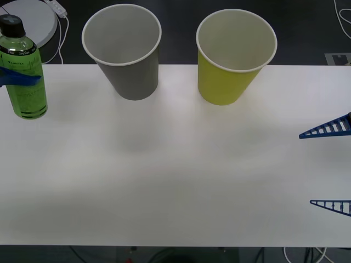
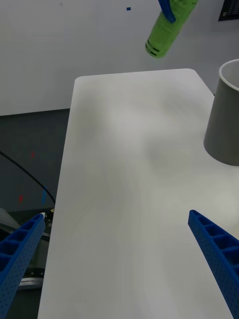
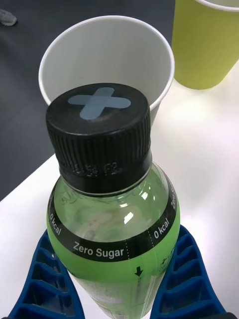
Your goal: Put the can into the green bin and the plastic bottle into the gray bin
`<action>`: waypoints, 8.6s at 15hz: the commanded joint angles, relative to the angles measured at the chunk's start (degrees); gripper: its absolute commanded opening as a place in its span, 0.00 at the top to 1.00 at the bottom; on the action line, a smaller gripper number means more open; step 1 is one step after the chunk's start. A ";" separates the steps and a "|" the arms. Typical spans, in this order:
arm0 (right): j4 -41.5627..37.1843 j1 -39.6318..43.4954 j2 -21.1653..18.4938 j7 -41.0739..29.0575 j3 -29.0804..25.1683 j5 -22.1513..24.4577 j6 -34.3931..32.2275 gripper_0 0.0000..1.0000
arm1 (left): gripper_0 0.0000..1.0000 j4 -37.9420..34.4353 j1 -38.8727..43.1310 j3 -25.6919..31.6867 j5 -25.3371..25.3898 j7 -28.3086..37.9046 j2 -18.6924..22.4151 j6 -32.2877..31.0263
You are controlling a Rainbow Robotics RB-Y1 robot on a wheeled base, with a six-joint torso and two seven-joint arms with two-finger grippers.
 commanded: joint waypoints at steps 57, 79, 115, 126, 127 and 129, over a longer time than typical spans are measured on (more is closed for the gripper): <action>0.00 0.00 0.00 0.00 0.00 0.00 0.00 0.00 | 1.00 55.96 -68.94 -42.88 -14.47 -8.10 -19.25 -9.05; 0.00 0.00 0.00 0.00 0.00 0.00 0.00 0.00 | 0.00 56.05 -68.85 -42.88 -13.67 -7.92 -18.55 -10.28; 0.00 0.00 0.00 0.00 0.00 0.00 0.00 0.00 | 0.00 11.05 4.45 -2.71 24.65 -37.28 1.66 -1.85; 0.00 0.00 0.00 0.00 0.00 0.00 0.00 0.00 | 0.00 8.15 18.86 4.49 34.14 -51.25 2.19 -1.93; 0.00 0.00 0.00 0.00 0.00 0.00 0.00 0.00 | 0.00 7.71 20.36 5.20 34.84 -51.69 2.19 -1.93; 0.00 0.00 0.00 0.00 0.00 0.00 0.00 0.00 | 0.00 6.39 22.03 6.07 34.84 -52.66 2.19 -1.93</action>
